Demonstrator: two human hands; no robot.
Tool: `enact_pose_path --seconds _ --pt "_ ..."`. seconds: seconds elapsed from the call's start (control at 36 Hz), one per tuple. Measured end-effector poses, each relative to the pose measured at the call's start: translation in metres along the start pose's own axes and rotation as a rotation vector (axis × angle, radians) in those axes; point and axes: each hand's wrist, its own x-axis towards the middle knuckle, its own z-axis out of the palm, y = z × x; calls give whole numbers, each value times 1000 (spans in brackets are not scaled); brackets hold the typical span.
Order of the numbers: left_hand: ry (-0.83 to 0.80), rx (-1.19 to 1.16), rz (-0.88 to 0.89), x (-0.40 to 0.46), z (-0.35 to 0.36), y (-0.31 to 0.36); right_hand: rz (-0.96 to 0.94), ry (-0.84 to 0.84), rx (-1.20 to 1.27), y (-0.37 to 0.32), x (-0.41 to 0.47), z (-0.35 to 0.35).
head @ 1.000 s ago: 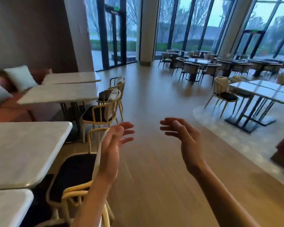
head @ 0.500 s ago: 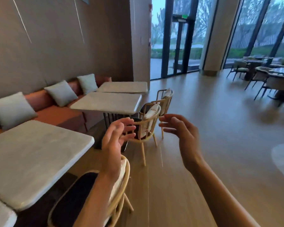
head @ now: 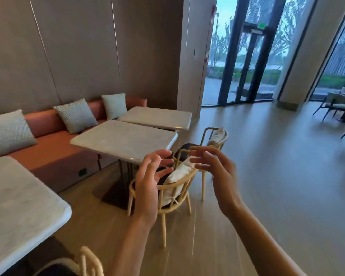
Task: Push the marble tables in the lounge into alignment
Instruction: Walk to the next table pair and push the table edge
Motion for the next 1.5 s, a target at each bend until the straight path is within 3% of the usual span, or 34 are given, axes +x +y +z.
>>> enact_pose_path --seconds 0.31,0.53,0.67,0.86,1.17,1.5 --pt "-104 146 3 197 162 -127 -68 123 31 84 239 -141" --pt "-8 168 -16 333 273 -261 -21 112 11 205 417 -255" --pt "55 146 14 435 361 -324 5 38 16 244 558 -309" --pt "57 167 5 551 443 -396 16 0 64 302 694 -357" --pt "75 72 -32 791 594 -585 78 -36 35 465 957 -423" --pt "106 140 16 1035 699 -684 33 -58 44 544 1237 -473"
